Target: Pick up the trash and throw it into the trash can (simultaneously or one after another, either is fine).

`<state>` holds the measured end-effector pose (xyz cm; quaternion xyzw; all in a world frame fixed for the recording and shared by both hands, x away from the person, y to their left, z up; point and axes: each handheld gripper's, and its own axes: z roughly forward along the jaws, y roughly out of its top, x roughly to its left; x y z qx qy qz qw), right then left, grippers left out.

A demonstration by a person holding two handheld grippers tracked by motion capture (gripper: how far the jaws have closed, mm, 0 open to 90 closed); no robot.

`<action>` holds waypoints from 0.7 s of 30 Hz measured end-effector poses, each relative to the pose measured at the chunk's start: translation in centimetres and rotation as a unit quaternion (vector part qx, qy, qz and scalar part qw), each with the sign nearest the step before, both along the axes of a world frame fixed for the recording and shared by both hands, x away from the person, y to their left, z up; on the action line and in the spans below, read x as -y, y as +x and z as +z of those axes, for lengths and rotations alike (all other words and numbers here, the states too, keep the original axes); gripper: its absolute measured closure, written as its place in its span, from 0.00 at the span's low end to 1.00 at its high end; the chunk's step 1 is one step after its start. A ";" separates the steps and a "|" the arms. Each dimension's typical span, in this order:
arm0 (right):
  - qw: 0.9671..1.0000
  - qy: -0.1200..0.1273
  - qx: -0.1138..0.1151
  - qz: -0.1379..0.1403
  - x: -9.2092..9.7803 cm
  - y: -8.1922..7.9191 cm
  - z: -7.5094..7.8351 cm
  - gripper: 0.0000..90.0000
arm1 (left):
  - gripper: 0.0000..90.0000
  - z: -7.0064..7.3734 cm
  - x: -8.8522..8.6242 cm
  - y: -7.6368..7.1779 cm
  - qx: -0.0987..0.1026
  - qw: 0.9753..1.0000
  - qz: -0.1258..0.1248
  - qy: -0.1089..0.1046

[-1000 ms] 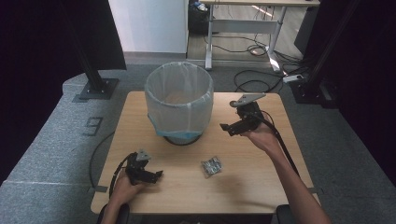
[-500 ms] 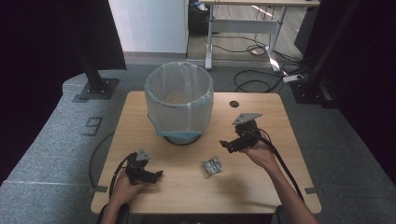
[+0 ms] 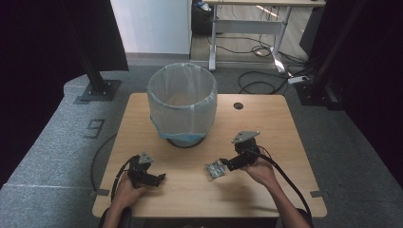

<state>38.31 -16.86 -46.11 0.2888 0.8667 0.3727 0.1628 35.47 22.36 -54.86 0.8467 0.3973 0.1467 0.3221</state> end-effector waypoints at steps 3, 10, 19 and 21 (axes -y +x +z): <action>1.000 -0.005 -0.003 0.004 -0.3 -0.5 -0.9 0.00 | 0.00 0.0 0.0 0.0 0.000 1.000 0.000 0.000; 1.000 -0.003 -0.016 0.015 -0.8 -1.4 -3.3 0.00 | 0.00 0.0 0.0 0.0 0.001 1.000 0.000 0.001; 0.999 0.005 -0.025 0.028 -1.4 -2.0 -5.6 0.00 | 0.00 0.0 0.0 0.0 0.001 1.000 0.000 0.001; 0.999 0.002 -0.025 0.029 -1.5 -2.1 -5.8 0.00 | 0.00 0.0 0.0 0.0 0.001 1.000 0.000 0.001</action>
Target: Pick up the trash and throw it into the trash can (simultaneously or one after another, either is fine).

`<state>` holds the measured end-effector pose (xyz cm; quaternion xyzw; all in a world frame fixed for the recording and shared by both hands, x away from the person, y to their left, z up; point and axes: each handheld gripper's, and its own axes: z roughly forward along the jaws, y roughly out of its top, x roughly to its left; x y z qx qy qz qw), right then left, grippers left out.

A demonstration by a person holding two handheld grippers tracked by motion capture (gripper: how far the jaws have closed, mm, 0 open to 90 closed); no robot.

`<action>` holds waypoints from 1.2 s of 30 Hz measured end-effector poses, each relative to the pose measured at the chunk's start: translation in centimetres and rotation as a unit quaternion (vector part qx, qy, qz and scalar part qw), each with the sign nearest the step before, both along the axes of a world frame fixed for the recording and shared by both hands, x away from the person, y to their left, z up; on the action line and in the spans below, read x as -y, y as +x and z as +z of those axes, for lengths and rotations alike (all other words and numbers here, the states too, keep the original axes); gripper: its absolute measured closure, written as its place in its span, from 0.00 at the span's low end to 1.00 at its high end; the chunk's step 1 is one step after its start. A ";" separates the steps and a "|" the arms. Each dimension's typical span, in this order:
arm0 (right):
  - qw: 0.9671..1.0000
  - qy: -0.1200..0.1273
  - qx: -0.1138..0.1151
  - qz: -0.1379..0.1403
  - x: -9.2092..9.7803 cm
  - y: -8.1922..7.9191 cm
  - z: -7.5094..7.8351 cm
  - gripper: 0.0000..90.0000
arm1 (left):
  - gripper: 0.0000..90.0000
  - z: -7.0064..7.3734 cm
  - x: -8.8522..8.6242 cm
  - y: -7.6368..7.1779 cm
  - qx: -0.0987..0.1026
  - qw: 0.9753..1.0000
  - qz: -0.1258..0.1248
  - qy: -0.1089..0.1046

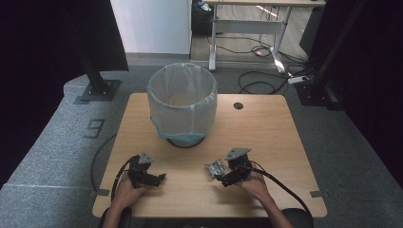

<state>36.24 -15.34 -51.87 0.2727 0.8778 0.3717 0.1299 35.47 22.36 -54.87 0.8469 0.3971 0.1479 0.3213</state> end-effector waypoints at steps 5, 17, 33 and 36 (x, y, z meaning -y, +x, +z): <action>1.000 0.001 -0.004 0.010 -0.8 -0.1 -1.1 0.00 | 0.00 0.0 0.0 0.0 0.000 1.000 0.000 0.000; 1.000 -0.001 -0.004 0.007 -1.6 0.7 -2.1 0.00 | 0.00 0.0 0.0 0.0 0.000 1.000 0.000 0.000; 1.000 -0.010 -0.007 0.022 -2.9 1.6 -2.5 0.02 | 0.00 0.0 0.0 0.0 0.000 1.000 0.000 0.000; 1.000 -0.013 -0.005 0.026 -2.9 1.6 -2.5 0.06 | 0.00 0.0 0.0 0.0 0.000 1.000 0.000 0.000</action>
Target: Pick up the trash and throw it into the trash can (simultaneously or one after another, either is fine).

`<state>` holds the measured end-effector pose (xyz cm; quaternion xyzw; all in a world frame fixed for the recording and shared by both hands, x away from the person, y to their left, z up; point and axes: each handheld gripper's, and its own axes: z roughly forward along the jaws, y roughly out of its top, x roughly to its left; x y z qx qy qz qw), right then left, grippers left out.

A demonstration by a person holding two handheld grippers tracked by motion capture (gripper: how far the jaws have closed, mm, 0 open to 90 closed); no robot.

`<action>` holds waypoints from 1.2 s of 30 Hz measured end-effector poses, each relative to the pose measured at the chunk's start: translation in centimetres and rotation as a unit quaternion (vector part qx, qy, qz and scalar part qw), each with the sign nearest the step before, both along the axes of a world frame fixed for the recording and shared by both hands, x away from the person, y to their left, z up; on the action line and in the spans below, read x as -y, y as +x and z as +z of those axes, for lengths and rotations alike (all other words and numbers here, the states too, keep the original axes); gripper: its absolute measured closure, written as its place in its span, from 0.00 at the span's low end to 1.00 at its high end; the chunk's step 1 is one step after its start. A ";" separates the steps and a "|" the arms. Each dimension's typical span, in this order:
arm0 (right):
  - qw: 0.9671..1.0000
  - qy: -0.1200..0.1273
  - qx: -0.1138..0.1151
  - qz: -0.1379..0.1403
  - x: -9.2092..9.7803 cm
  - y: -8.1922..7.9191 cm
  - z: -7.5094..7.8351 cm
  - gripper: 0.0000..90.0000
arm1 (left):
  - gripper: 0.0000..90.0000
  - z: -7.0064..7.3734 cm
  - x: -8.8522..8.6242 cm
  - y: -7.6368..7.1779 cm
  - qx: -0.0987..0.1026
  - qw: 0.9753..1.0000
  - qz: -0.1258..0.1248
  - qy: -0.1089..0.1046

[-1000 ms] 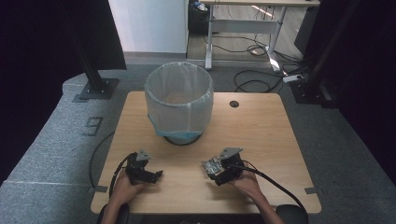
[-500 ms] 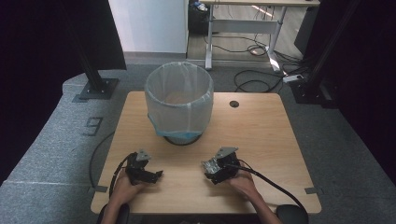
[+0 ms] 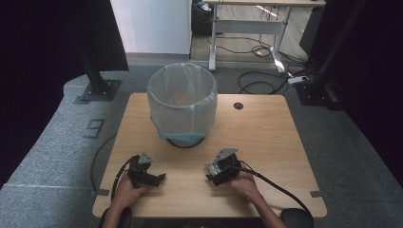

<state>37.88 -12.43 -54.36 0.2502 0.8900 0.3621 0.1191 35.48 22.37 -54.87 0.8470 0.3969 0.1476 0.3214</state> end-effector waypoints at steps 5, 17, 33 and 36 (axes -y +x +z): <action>1.000 0.006 0.015 0.004 0.0 -0.1 0.5 0.15 | 0.00 0.0 0.0 0.0 0.000 1.000 0.000 0.000; 1.000 0.014 0.011 0.004 0.2 -0.1 1.3 0.18 | 0.00 0.0 0.0 0.0 0.000 1.000 0.000 0.000; 1.000 0.018 0.010 -0.003 1.4 0.5 4.1 0.18 | 0.00 0.0 0.0 0.0 0.000 1.000 0.000 -0.001; 1.000 0.019 0.010 -0.006 1.5 0.6 4.4 0.18 | 0.00 0.0 0.0 0.0 0.000 1.000 0.000 0.000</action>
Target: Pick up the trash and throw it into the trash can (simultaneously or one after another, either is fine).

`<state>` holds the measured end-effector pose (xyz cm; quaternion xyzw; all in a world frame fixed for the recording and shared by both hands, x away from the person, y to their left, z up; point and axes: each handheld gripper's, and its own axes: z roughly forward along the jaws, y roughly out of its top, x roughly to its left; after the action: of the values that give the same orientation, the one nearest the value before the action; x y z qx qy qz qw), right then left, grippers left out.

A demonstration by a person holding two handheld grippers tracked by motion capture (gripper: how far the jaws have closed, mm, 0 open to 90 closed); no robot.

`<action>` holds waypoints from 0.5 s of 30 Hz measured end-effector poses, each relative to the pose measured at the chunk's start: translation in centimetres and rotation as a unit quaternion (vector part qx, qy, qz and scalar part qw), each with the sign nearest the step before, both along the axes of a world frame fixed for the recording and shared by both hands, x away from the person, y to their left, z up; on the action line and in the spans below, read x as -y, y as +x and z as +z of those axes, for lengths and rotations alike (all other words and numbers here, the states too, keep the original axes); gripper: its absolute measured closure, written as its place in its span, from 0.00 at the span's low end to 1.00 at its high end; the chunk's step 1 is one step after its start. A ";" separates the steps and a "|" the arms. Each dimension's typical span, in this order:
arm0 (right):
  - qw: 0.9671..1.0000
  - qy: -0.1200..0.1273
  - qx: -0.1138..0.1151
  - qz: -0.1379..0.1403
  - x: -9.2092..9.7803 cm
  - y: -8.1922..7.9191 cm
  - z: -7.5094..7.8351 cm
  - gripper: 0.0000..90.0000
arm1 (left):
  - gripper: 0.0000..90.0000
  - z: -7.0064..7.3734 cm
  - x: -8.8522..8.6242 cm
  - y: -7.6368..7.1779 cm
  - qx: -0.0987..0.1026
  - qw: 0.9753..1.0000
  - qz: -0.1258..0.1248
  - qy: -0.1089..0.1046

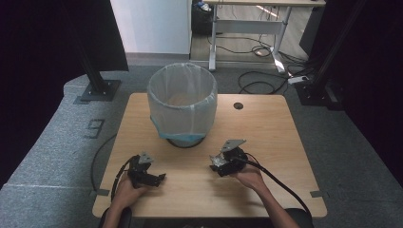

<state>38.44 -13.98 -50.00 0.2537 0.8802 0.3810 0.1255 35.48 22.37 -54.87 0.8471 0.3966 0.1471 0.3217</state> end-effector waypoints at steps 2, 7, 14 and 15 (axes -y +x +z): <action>1.000 0.002 -0.004 0.000 0.1 0.1 0.4 0.18 | 0.00 0.0 0.0 0.0 0.000 1.000 0.001 0.000; 1.000 -0.004 -0.003 0.000 0.2 0.4 1.1 0.18 | 0.00 0.0 0.0 0.0 0.000 1.000 0.001 0.000; 1.000 -0.001 -0.008 0.000 0.3 0.7 2.1 0.18 | 0.00 0.0 0.0 0.0 0.000 1.000 0.001 0.000; 1.000 0.002 -0.009 -0.002 0.4 0.8 2.2 0.18 | 0.00 0.0 0.0 0.0 0.000 1.000 0.001 0.000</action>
<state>39.23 -14.34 -47.81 0.2591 0.8802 0.3799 0.1176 35.48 22.36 -54.87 0.8466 0.3973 0.1474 0.3220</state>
